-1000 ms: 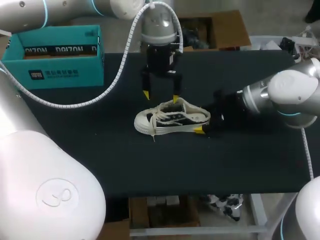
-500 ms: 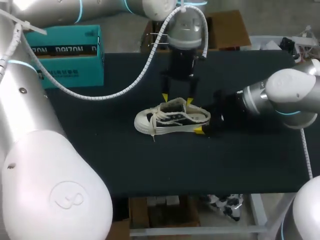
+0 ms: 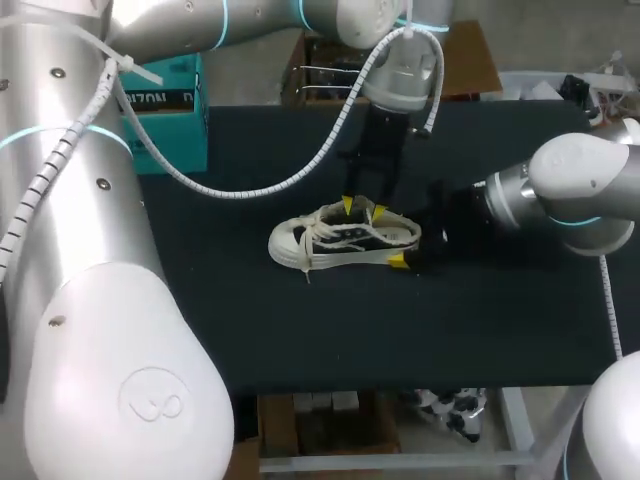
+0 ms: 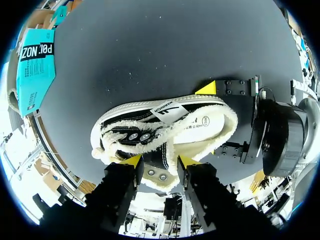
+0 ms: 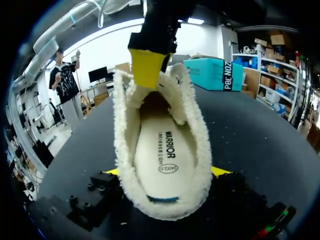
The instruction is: Open the shoe tongue, take the insole out of the shoe, put the insole back into the shoe, and pack the shoe into the shoebox
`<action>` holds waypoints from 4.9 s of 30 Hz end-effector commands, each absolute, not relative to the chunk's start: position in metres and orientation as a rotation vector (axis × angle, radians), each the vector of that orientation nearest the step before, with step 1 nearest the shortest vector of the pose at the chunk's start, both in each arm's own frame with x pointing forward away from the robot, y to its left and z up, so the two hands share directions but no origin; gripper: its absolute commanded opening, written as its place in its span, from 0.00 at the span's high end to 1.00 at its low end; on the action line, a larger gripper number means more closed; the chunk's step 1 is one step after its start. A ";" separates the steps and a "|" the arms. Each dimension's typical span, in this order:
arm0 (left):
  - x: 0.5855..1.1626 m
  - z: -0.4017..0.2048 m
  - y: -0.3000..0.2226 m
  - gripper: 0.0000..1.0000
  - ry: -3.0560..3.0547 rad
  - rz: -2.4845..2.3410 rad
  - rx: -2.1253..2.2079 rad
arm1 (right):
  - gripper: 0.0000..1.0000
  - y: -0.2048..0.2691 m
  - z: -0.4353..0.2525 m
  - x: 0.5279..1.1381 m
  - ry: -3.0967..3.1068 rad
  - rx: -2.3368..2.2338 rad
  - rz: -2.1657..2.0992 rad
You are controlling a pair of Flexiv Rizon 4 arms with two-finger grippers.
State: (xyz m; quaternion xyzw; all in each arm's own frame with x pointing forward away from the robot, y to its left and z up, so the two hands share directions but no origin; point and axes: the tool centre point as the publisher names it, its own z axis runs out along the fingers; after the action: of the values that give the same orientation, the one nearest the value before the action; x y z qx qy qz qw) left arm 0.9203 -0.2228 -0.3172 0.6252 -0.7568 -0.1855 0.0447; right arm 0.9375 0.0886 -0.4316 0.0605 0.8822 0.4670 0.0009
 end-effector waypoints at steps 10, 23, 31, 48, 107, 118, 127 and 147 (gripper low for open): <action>0.922 -0.321 -0.227 1.00 -2.313 -0.689 1.881 | 1.00 0.088 -0.440 0.940 2.768 0.189 1.470; 0.902 -0.290 -0.196 1.00 -2.346 -0.317 1.947 | 1.00 0.088 -0.440 0.940 2.768 0.189 1.470; 0.895 -0.287 -0.160 1.00 -2.266 -0.073 2.034 | 1.00 0.088 -0.440 0.940 2.768 0.189 1.470; 0.904 -0.323 -0.119 1.00 -2.002 0.154 2.272 | 1.00 0.088 -0.440 0.940 2.768 0.189 1.470; 0.916 -0.300 -0.196 1.00 -2.856 -0.129 -0.163 | 1.00 0.088 -0.440 0.940 2.768 0.189 1.470; 0.898 -0.329 -0.192 1.00 -2.992 0.119 -0.085 | 1.00 0.088 -0.440 0.940 2.768 0.189 1.470; 0.906 -0.351 -0.196 1.00 -2.914 0.131 0.040 | 1.00 0.088 -0.440 0.940 2.768 0.189 1.470; 0.916 -0.380 -0.199 1.00 -2.885 0.116 0.108 | 1.00 0.088 -0.440 0.940 2.768 0.189 1.470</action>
State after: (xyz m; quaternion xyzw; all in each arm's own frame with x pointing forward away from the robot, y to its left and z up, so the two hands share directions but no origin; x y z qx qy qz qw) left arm 0.9087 -0.2018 -0.3620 0.0375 -0.9926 0.0302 0.1116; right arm 0.9378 0.0883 -0.4315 0.0607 0.8821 0.4671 0.0017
